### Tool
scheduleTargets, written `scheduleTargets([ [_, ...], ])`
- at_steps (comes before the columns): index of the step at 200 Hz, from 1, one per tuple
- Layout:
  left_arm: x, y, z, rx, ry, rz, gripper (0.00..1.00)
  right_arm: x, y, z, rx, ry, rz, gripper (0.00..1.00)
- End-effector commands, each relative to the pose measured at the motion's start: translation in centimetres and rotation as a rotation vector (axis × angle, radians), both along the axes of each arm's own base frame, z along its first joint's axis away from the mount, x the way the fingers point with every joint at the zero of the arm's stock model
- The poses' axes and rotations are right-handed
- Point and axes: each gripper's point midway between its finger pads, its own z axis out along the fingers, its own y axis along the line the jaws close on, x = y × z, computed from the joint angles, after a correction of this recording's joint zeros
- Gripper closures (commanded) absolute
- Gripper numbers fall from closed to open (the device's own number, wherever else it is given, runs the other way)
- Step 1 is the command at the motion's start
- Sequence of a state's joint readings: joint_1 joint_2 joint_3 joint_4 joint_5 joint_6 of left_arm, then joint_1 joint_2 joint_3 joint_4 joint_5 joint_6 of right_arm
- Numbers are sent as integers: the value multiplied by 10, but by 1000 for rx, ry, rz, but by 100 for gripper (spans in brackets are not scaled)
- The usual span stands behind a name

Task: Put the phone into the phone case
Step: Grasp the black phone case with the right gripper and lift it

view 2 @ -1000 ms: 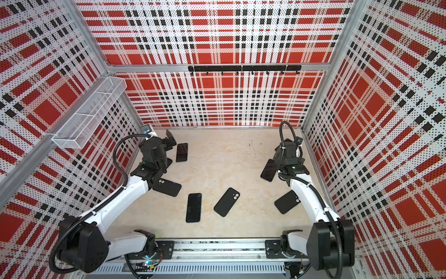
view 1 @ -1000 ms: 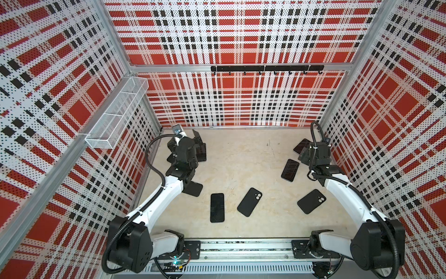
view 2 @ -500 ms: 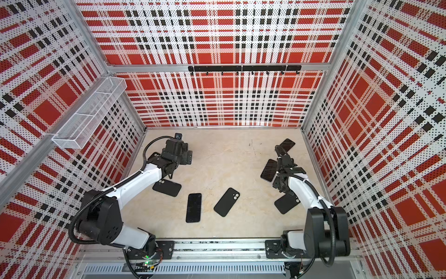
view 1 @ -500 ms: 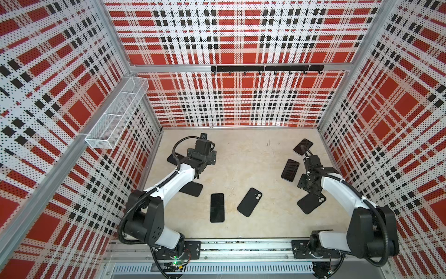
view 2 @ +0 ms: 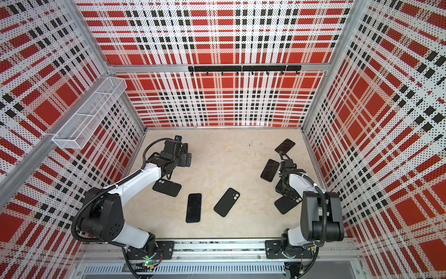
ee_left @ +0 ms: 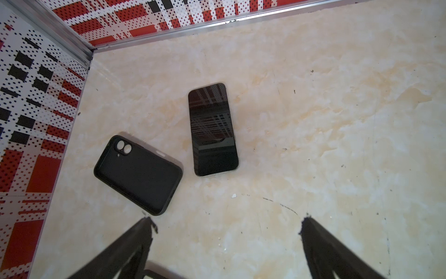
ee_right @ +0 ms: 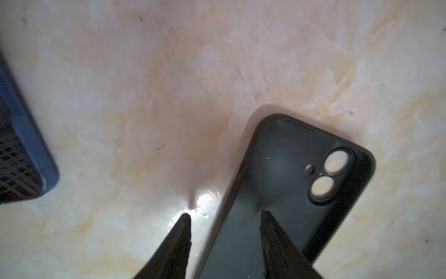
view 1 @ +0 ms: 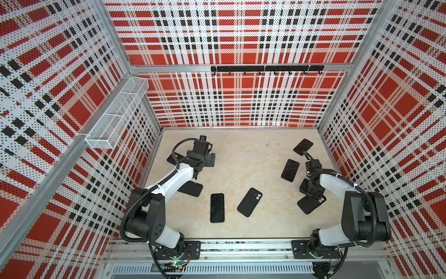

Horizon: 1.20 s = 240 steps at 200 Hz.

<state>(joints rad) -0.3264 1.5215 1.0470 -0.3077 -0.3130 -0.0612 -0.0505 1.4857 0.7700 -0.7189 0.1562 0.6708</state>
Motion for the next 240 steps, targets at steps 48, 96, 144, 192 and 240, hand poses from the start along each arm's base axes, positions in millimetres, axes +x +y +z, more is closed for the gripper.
scheduleTargets([
  [48,0,0,-7,4,20,-12,2,3,-3,-16,6,17,13,76],
  [96,0,2,-5,6,15,-6,2,5,-5,4,-10,-20,33,92],
  [144,1,3,-3,3,9,2,2,15,-1,47,0,-112,92,100],
  [192,2,3,-6,-2,18,7,2,57,33,98,112,-294,300,100],
  [240,1,5,-6,-2,20,14,2,112,97,127,76,-330,601,100],
])
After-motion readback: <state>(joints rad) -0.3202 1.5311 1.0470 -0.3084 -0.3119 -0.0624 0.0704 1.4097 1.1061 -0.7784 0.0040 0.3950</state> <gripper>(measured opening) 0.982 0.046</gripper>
